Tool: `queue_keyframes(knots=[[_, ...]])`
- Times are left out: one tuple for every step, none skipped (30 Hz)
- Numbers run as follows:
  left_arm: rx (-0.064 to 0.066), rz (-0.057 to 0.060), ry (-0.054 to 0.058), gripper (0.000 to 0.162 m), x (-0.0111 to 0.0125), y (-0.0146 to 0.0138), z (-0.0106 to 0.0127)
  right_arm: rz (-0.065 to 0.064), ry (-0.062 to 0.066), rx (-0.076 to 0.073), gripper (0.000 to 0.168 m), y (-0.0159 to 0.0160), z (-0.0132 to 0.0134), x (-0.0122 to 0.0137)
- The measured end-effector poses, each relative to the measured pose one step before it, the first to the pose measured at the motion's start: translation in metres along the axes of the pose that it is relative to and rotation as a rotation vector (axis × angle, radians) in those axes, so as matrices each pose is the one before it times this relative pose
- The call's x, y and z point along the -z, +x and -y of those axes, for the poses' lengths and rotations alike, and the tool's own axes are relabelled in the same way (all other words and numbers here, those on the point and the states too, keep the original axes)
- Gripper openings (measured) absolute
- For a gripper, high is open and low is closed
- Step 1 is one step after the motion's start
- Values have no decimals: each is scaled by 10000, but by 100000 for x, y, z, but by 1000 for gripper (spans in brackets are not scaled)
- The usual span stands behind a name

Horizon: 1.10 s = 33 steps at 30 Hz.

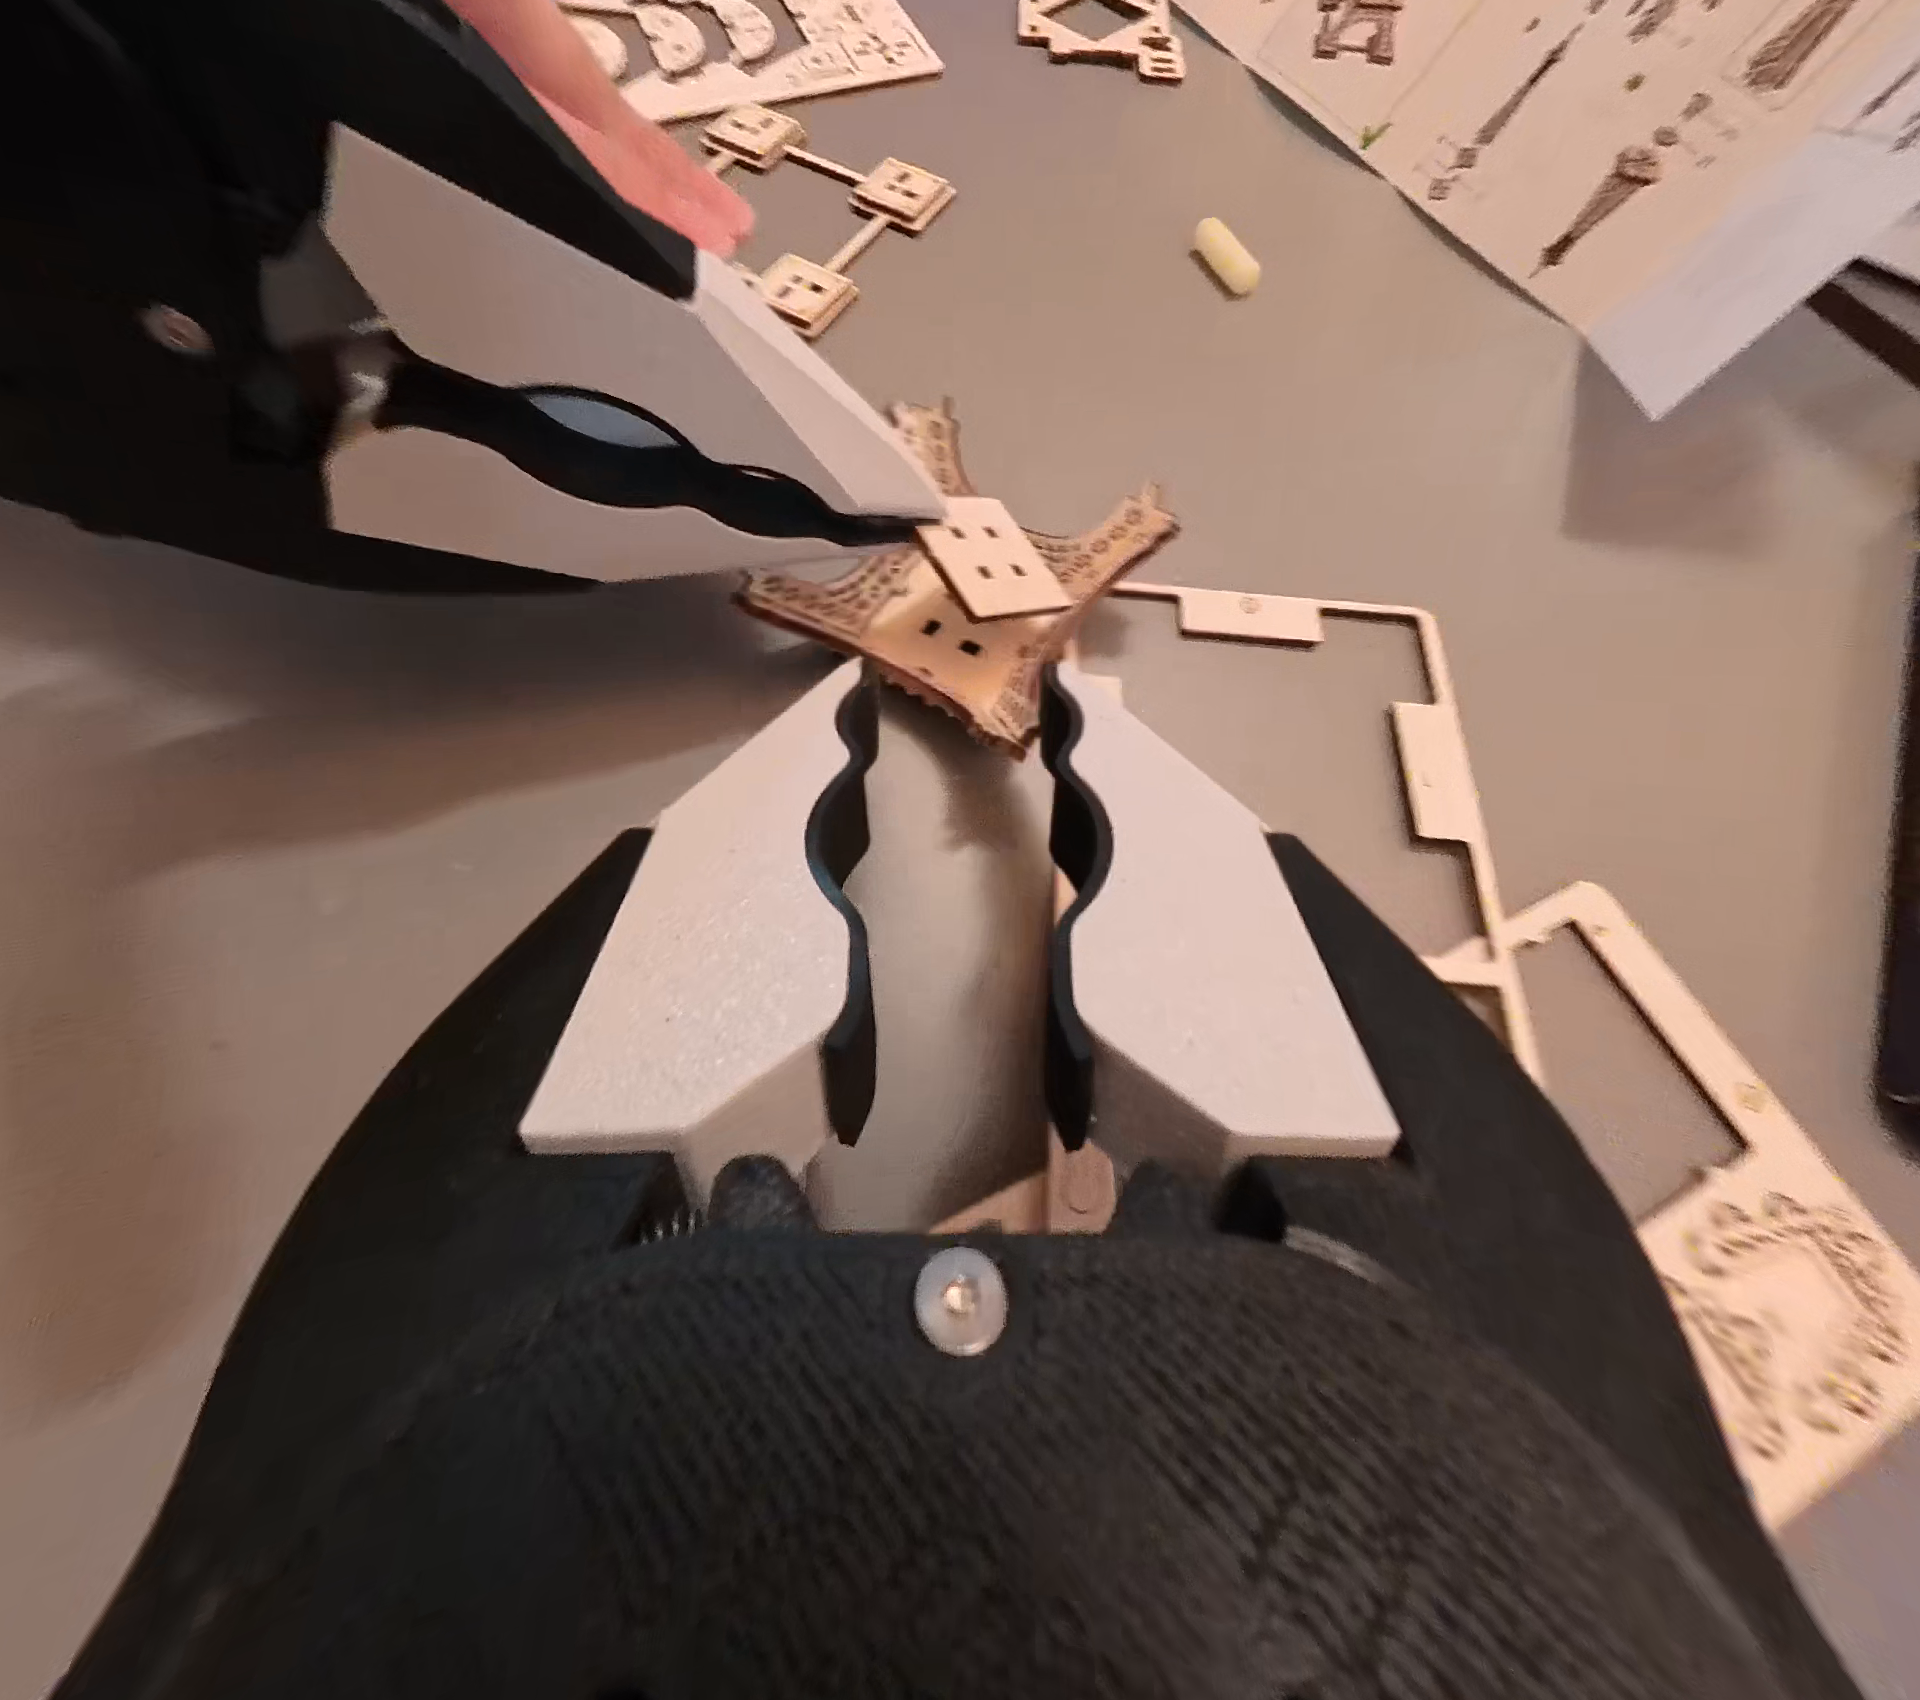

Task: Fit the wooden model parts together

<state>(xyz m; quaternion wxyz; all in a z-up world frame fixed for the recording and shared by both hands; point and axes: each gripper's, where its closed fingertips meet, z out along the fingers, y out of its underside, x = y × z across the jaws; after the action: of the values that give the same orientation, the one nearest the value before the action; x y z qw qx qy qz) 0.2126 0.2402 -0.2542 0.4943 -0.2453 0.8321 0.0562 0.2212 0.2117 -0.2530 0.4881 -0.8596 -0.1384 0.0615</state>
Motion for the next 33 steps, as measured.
queue_keyframes(knots=[[35,82,27,0,26,-32,-117,409,80,-265,30,-642,176,-40],[25,52,75,0,69,3,-91,422,65,-262,31,-679,144,-40],[71,60,113,0,125,-21,-85,383,73,-238,33,-627,167,-46],[126,136,111,0,190,-154,-94,397,54,-128,34,-647,174,33],[117,196,171,0,261,-265,-17,192,7,-29,38,-345,149,210],[89,206,271,0,311,-297,130,-176,21,85,41,245,248,432],[79,258,299,0,318,-359,222,-440,140,155,43,736,511,591],[3,311,239,0,293,-411,185,-501,247,98,44,966,733,596],[-153,307,196,0,228,-326,200,-253,233,7,46,739,835,397],[-264,343,148,0,154,-285,192,225,60,50,50,107,683,119],[-346,348,75,0,93,-227,142,485,-121,184,58,-245,427,-78],[-428,285,56,0,71,-84,160,358,-253,215,64,-2,207,-144],[-441,299,73,0,89,-99,192,277,-355,256,66,154,18,-190],[-410,296,40,0,83,-116,139,400,-417,284,69,-77,-121,-221],[-371,198,-18,0,61,-5,52,458,-391,304,71,-252,-117,-221],[-289,96,-63,0,24,116,-43,265,-255,298,73,-39,59,-214],[-201,84,-80,0,-2,106,-59,216,-230,257,72,-27,29,-224],[-180,70,-55,0,-2,82,-30,317,-279,187,71,-193,-102,-250],[-155,64,-50,0,2,17,-8,209,-278,93,70,-47,-133,-264],[-96,22,-68,0,-10,42,-13,105,-265,43,69,132,-130,-275],[-45,-29,-70,0,-25,104,11,75,-180,-11,67,140,-32,-233],[-61,-18,-56,0,-21,119,28,52,-68,-43,64,158,107,-160],[-107,36,-24,0,6,60,50,-24,-3,-65,58,255,165,-62],[-101,48,1,0,26,33,63,41,8,-40,54,151,152,-9],[-31,36,-3,0,17,15,48,109,1,13,51,1,116,-26],[24,39,-23,0,18,-31,9,-6,-26,26,50,129,74,-64],[26,42,-21,0,5,-64,-7,-3,-105,17,50,91,-57,-120],[18,59,2,0,11,-101,29,107,-172,31,50,-131,-149,-150],[21,81,2,0,13,-140,27,121,-156,45,51,-193,-140,-132],[6,53,-40,0,-3,-105,-37,65,-119,75,51,-120,-88,-101],[-5,39,-41,0,-19,-53,-41,37,-74,81,50,-105,-23,-51],[-27,71,36,0,13,-75,51,5,-54,68,48,-48,4,-19],[-42,114,55,0,32,-133,79,-10,-28,64,47,-31,42,4]])
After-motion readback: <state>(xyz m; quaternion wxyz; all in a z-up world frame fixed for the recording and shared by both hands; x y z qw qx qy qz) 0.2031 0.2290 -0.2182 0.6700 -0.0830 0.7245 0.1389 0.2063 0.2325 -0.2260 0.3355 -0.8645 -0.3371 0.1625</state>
